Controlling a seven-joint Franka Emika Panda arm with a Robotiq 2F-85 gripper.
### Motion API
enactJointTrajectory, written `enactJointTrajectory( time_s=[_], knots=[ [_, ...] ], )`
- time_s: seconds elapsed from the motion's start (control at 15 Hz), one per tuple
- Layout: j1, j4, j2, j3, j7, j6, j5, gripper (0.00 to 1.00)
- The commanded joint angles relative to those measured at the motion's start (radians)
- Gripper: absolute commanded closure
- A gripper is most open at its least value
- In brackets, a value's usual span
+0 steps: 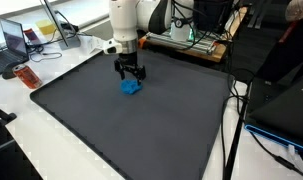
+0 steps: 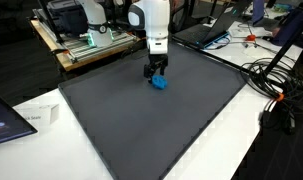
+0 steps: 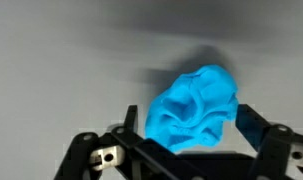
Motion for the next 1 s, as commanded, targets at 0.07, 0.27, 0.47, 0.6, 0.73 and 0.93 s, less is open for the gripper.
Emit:
enactJointTrajectory(
  time_s=[0.07,0.27,0.47,0.6,0.73,0.93],
  knots=[
    [-0.036,0.03,0.03,0.027,-0.044,0.001,-0.034,0.0],
    [-0.048,0.043,0.043,0.041,-0.077,-0.004,-0.033,0.0],
    [-0.053,0.057,0.059,0.049,-0.098,-0.009,-0.034,0.05],
    [-0.054,0.065,0.068,0.05,-0.101,-0.008,-0.035,0.29],
    [-0.056,0.071,0.071,0.053,-0.105,-0.012,-0.033,0.39],
    [-0.059,0.075,0.068,0.058,-0.108,-0.014,-0.029,0.59]
  ],
)
